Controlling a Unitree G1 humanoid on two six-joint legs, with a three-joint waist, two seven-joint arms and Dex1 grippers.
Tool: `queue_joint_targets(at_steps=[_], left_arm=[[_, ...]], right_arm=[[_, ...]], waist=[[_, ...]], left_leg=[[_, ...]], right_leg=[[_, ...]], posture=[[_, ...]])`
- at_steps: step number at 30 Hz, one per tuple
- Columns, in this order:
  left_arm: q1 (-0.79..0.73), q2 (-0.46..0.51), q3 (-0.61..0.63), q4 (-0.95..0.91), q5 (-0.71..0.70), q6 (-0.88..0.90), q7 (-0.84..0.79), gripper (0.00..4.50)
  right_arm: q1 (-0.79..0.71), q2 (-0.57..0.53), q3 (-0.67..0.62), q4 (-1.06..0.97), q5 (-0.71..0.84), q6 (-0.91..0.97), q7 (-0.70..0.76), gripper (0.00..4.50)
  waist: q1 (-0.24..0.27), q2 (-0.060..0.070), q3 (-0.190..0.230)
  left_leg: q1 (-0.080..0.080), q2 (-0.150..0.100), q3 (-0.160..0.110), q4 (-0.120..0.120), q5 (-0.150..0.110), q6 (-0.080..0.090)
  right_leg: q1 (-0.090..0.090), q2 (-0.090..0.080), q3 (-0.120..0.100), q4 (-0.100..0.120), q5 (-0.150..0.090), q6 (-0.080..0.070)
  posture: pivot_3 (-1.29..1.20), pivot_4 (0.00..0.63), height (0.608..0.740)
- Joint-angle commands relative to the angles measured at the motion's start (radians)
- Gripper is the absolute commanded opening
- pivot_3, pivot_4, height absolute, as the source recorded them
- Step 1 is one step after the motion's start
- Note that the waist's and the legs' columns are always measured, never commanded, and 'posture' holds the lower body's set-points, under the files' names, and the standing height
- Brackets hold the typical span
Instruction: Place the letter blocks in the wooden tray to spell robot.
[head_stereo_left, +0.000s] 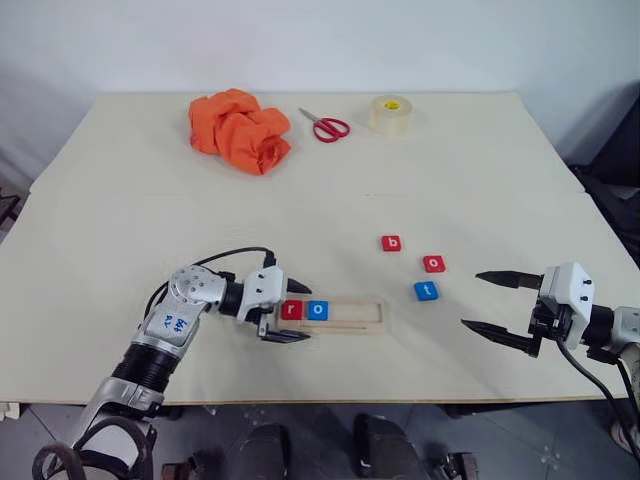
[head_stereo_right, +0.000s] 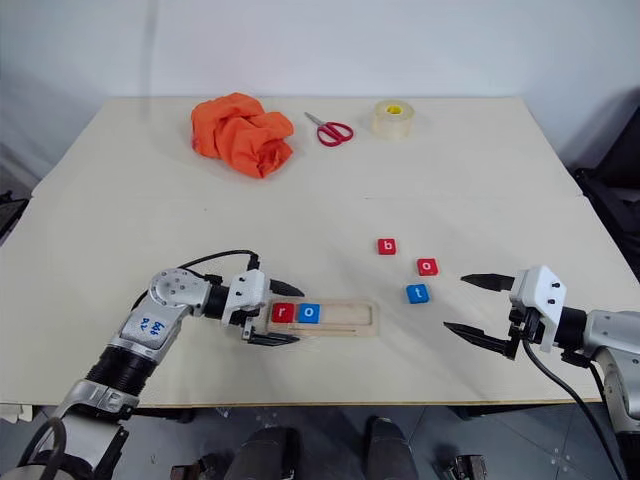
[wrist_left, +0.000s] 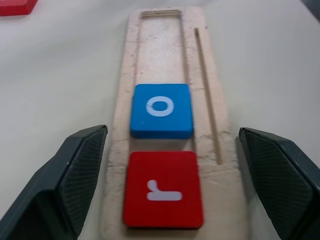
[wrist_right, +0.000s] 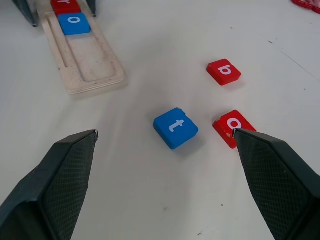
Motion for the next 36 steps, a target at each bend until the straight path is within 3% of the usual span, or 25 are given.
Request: queue_joint_targets(at_steps=[1, 6, 10, 17, 25, 36], left_arm=[[0.041, 0.051, 0.093, -0.067, -0.100, 0.011, -0.040, 4.48], [0.093, 0.048, 0.224, -0.104, -0.283, 0.017, -0.097, 4.48], [0.136, 0.054, 0.296, -0.032, -0.338, -0.064, -0.179, 4.48], [0.170, 0.045, 0.313, 0.119, -0.353, -0.188, -0.341, 4.48], [0.078, 0.044, 0.299, 0.249, -0.352, -0.249, -0.380, 4.48], [0.046, 0.037, 0.290, 0.259, -0.360, -0.255, -0.380, 4.48]], right_arm=[[0.018, 0.015, -0.060, -0.070, 0.037, 0.060, -0.085, 4.50], [0.076, 0.042, -0.071, -0.170, 0.063, 0.209, -0.211, 4.50], [0.075, 0.140, -0.062, -0.252, 0.044, 0.309, -0.415, 4.50], [0.139, 0.231, -0.031, -0.437, 0.025, 0.443, -0.609, 4.50], [0.217, 0.249, -0.045, -0.533, 0.036, 0.473, -0.641, 4.50], [0.202, 0.243, -0.041, -0.527, 0.040, 0.473, -0.638, 4.50]], waist=[[0.000, 0.000, 0.000], [0.004, 0.000, 0.000], [0.003, 0.000, 0.000], [0.001, 0.000, 0.000], [0.006, -0.001, -0.001], [0.001, -0.001, -0.001]], left_leg=[[0.000, 0.000, 0.000, 0.000, 0.000, 0.000], [0.000, 0.000, 0.000, 0.000, 0.000, 0.000], [0.000, -0.001, -0.001, 0.002, 0.000, 0.001], [0.000, 0.000, -0.001, 0.001, -0.001, 0.001], [-0.002, -0.001, -0.002, 0.001, -0.001, 0.002], [-0.002, 0.000, -0.001, 0.001, -0.001, 0.002]], right_leg=[[0.000, 0.000, 0.000, 0.000, 0.000, 0.000], [0.000, -0.001, 0.000, 0.000, 0.000, 0.000], [0.001, -0.002, 0.000, 0.001, 0.000, 0.000], [0.000, -0.001, 0.000, 0.000, -0.001, -0.001], [0.000, -0.002, -0.001, -0.001, 0.000, -0.001], [0.000, -0.001, -0.001, -0.001, 0.000, -0.001]], posture=[[0.00, 0.150, 0.740], [0.00, 0.150, 0.740], [0.00, 0.150, 0.740], [0.00, 0.150, 0.740], [0.00, 0.150, 0.740], [0.00, 0.150, 0.740]])
